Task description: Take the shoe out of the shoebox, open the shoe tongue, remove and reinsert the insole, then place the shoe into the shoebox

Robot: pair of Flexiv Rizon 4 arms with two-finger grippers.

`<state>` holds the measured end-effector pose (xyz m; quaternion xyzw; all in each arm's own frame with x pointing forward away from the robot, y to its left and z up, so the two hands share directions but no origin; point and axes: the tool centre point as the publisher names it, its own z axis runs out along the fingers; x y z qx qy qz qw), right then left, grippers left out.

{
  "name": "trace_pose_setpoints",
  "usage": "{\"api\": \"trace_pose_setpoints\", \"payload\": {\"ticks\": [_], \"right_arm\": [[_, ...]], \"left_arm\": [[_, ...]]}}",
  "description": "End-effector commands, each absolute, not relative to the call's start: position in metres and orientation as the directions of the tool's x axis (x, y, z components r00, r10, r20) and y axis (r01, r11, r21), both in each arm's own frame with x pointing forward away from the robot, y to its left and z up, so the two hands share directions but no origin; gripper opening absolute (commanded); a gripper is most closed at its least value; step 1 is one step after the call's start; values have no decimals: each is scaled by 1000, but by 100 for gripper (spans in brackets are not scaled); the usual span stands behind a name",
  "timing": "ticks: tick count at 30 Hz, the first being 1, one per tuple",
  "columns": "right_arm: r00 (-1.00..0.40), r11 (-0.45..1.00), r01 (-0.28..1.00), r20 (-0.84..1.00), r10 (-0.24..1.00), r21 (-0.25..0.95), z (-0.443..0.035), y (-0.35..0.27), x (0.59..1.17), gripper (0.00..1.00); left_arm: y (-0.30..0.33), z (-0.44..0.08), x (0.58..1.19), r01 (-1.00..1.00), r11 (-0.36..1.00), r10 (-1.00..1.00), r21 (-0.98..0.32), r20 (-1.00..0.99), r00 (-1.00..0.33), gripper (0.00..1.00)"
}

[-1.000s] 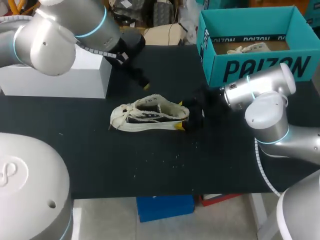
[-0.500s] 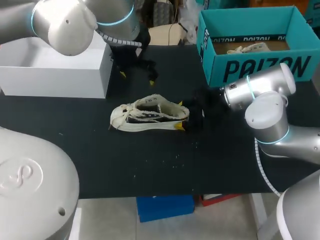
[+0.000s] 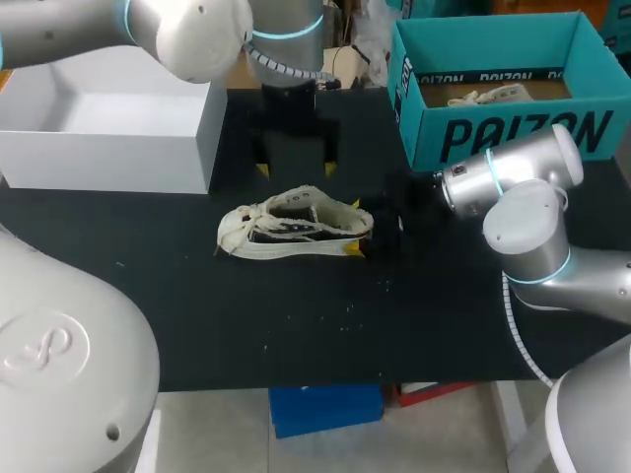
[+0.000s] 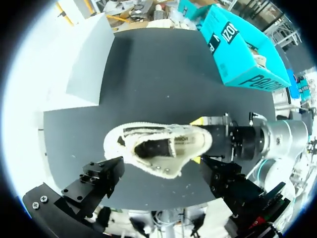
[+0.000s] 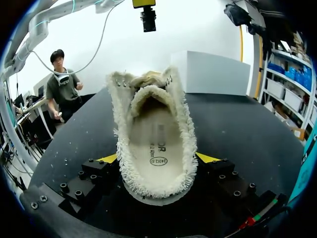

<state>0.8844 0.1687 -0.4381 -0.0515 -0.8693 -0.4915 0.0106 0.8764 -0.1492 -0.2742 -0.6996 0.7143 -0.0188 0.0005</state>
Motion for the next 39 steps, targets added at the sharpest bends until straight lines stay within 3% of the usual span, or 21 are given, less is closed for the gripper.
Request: {"api": "trace_pose_setpoints", "payload": {"ticks": [1, 14, 39], "right_arm": [[-994, 512, 101, 70, 80, 853, -442, 170, 885, 0], [-994, 512, 101, 70, 80, 853, -442, 170, 885, 0], [-994, 512, 101, 70, 80, 853, -442, 170, 885, 0]], "left_arm": [[-167, -294, 881, -999, 20, -989, 41, -147, -26, 100], [-171, -332, 877, -995, 81, -931, 52, -352, -94, 100], [-146, -361, 867, -993, 102, -863, 59, -491, -118, 100]]}}
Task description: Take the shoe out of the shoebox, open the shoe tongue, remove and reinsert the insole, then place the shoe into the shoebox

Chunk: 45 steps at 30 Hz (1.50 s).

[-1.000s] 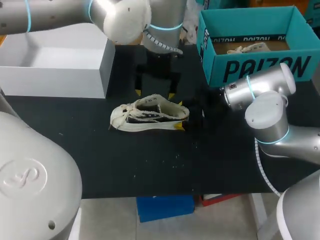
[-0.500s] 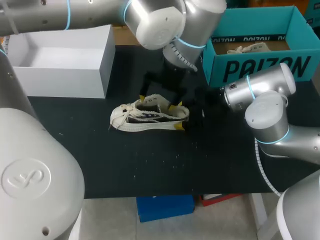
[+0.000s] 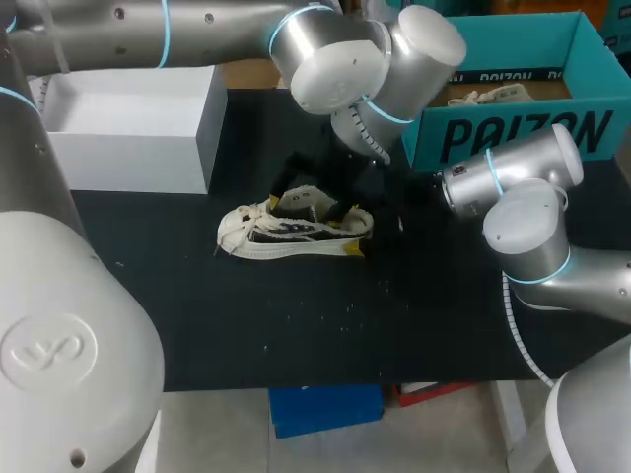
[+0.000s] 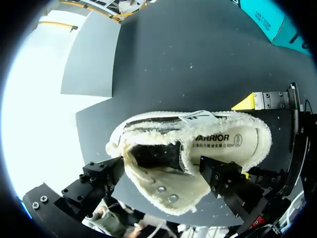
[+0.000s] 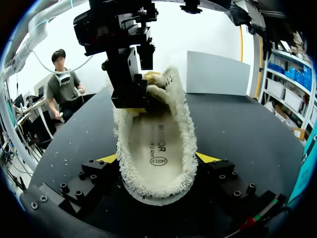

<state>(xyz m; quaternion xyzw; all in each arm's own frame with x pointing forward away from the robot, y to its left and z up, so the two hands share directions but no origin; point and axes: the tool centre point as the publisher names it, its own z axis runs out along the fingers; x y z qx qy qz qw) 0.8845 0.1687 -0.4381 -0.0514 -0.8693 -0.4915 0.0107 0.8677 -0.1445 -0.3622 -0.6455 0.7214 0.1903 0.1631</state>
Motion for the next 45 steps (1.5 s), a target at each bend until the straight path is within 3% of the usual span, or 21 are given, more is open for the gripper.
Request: {"api": "trace_pose_setpoints", "payload": {"ticks": [1, 4, 5, 6, 10, 12, 15, 17, 19, 20, 22, 45], "right_arm": [[-994, 512, 101, 70, 80, 853, -442, 170, 885, 0], [-994, 512, 101, 70, 80, 853, -442, 170, 885, 0], [-994, 512, 101, 70, 80, 853, -442, 170, 885, 0], [-994, 512, 101, 70, 80, 853, -442, 170, 885, 0], [-994, 512, 101, 70, 80, 853, -442, 170, 885, 0], [-994, 512, 101, 70, 80, 853, -442, 170, 885, 0], [-994, 512, 101, 70, 80, 853, -442, 170, 885, 0], [-994, 512, 101, 70, 80, 853, -442, 170, 885, 0], [-994, 512, 101, 70, 80, 853, -442, 170, 885, 0], [-994, 512, 101, 70, 80, 853, -442, 170, 885, 0], [-994, 512, 101, 70, 80, 853, -442, 170, 885, 0], [-994, 512, 101, 70, 80, 853, -442, 170, 885, 0]], "left_arm": [[-145, -361, 867, -993, 106, -857, 56, -501, -119, 100], [-143, -363, 869, -992, 111, -850, 58, -511, -125, 100], [-143, -364, 869, -992, 115, -847, 56, -516, -127, 94], [-143, -364, 869, -992, 115, -847, 56, -515, -127, 77], [-142, -363, 870, -991, 124, -839, 54, -527, -134, 72], [-142, -364, 870, -990, 128, -836, 55, -532, -138, 49], [-140, -365, 870, -990, 132, -828, 59, -543, -143, 50], [-140, -365, 870, -989, 133, -827, 60, -543, -144, 44], [-139, -365, 870, -989, 133, -825, 59, -547, -144, 31], [-139, -365, 870, -989, 133, -825, 58, -547, -143, 17], [-139, -365, 871, -990, 133, -824, 55, -549, -141, 0], [-124, -336, 878, -995, 86, -853, -54, -520, -46, 0]]}}
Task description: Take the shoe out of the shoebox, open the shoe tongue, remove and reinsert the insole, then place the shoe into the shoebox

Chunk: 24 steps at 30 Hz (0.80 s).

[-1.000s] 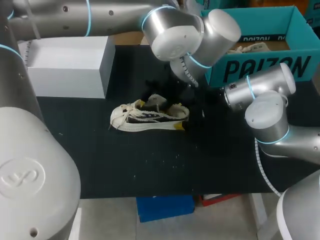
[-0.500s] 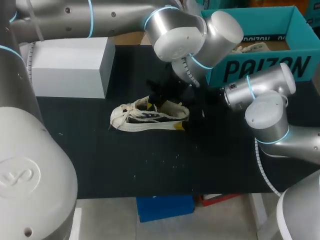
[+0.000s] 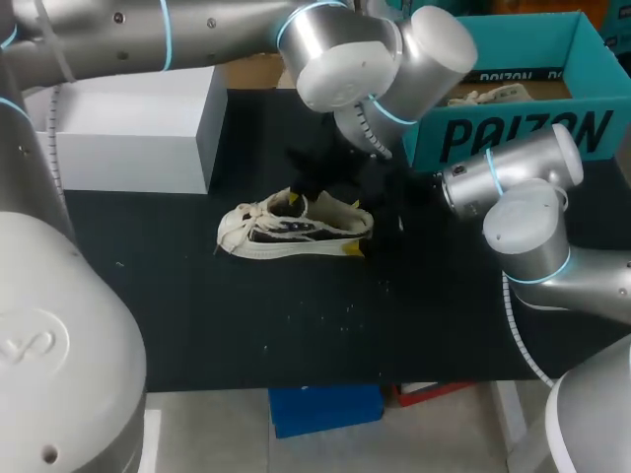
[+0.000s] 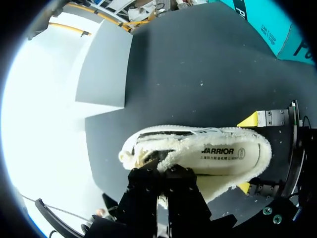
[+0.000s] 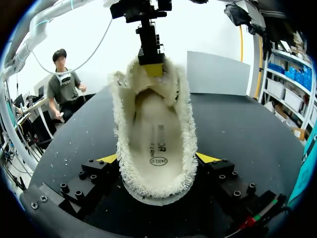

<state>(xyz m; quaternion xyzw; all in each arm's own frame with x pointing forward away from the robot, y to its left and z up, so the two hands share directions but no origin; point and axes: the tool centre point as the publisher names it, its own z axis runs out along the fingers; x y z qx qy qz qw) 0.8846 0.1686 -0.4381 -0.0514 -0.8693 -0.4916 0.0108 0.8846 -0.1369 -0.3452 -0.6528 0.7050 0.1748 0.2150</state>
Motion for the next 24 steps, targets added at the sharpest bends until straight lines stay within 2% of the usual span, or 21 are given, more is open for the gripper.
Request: {"api": "trace_pose_setpoints", "payload": {"ticks": [1, 20, 21, 22, 23, 24], "right_arm": [[-994, 512, 101, 70, 80, 853, -442, 170, 885, 0], [-994, 512, 101, 70, 80, 853, -442, 170, 885, 0], [-994, 512, 101, 70, 80, 853, -442, 170, 885, 0], [-994, 512, 101, 70, 80, 853, -442, 170, 885, 0], [-994, 512, 101, 70, 80, 853, -442, 170, 885, 0], [-994, 512, 101, 70, 80, 853, -442, 170, 885, 0]], "left_arm": [[-122, -334, 878, -995, 85, -853, -58, -521, -42, 0], [-78, -339, 868, -996, 11, -836, -89, -547, 40, 0], [-76, -340, 867, -996, 6, -836, -89, -547, 44, 26], [-75, -340, 867, -996, 2, -835, -89, -548, 48, 71], [-73, -339, 867, -996, -3, -837, -92, -545, 53, 100], [-71, -338, 867, -996, -7, -838, -94, -543, 57, 100]]}}
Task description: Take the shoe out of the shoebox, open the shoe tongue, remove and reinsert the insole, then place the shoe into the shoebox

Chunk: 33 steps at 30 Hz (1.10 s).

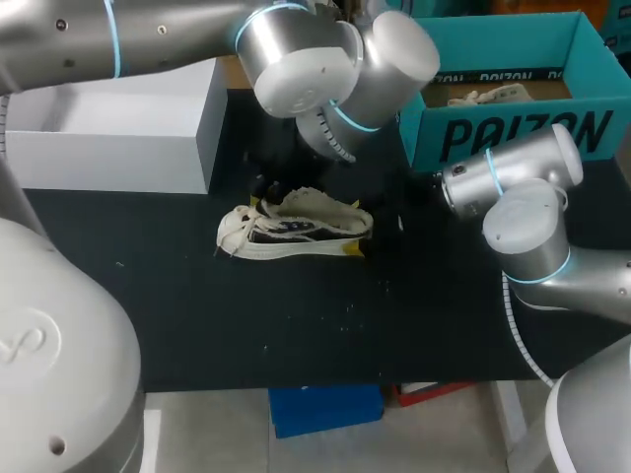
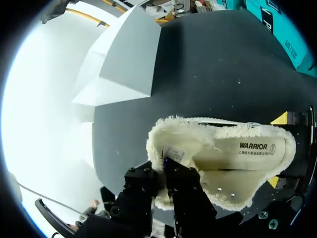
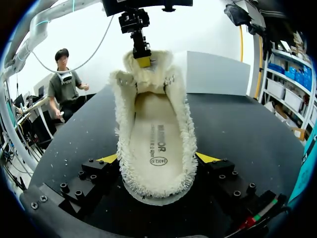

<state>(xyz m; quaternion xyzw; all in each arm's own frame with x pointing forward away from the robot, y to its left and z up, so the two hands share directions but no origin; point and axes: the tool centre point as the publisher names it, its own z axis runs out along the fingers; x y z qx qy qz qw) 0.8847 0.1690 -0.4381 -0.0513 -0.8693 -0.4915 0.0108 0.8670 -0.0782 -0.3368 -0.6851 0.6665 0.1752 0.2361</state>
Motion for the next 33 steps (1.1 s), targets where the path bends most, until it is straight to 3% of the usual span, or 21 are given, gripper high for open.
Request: {"api": "trace_pose_setpoints", "payload": {"ticks": [1, 12, 33], "right_arm": [[-994, 512, 101, 70, 80, 853, -442, 170, 885, 0], [-994, 512, 101, 70, 80, 853, -442, 170, 885, 0], [-994, 512, 101, 70, 80, 853, -442, 170, 885, 0]], "left_arm": [[-69, -337, 868, -995, -12, -837, -99, -543, 64, 100], [-46, -330, 870, -989, -48, -839, -137, -531, 114, 100], [-17, -367, 866, -989, -109, -872, -96, -469, 142, 100]]}}
